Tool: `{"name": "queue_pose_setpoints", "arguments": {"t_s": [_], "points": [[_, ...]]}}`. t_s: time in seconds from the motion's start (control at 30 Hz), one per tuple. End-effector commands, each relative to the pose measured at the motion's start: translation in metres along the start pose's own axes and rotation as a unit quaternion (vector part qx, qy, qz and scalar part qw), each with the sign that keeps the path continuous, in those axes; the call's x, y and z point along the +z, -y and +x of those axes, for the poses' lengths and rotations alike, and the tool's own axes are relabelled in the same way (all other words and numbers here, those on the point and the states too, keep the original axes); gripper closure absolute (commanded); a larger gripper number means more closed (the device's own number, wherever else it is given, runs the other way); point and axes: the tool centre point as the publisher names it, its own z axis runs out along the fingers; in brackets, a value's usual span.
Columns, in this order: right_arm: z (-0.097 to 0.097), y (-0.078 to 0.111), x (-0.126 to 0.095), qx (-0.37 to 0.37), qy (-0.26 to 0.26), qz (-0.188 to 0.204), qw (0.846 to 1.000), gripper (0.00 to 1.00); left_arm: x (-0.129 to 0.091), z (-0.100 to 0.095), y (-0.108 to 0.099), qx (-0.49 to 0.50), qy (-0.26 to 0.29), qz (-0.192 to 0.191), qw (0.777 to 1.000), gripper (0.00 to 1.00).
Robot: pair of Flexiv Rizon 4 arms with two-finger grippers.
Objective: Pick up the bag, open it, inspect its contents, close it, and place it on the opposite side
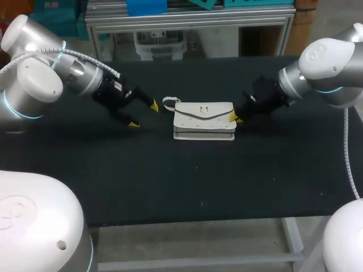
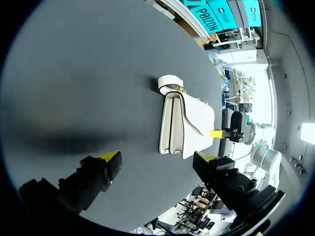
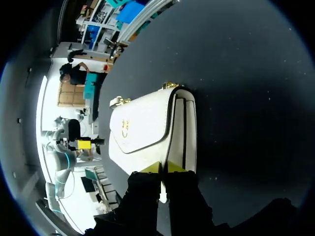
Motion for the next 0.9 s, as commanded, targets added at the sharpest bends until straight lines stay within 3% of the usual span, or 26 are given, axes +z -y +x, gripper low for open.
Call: {"name": "queue_pose_setpoints", "arguments": {"t_s": [0.03,0.2,0.5,0.67,0.9], "points": [[-0.001,-0.01,0.013,0.001,0.0,0.016,1.0,1.0,0.005,0.002,0.004,0.002,0.0,-0.005,1.0,0.0],[-0.004,-0.013,0.011,-0.005,0.007,0.024,1.0,1.0,0.003,0.004,0.004,0.006,0.01,0.002,1.0,0.0],[-0.029,-0.029,-0.028,-0.006,0.03,0.019,0.999,1.0,-0.013,-0.002,0.013,0.031,0.051,0.008,0.998,0.0],[-0.029,-0.029,-0.028,-0.006,0.03,0.019,0.999,1.0,-0.026,-0.004,0.019,0.03,0.113,0.023,0.993,0.0],[-0.029,-0.029,-0.028,-0.006,0.03,0.019,0.999,1.0,-0.03,-0.004,0.021,0.017,0.111,0.022,0.993,0.0]]}}
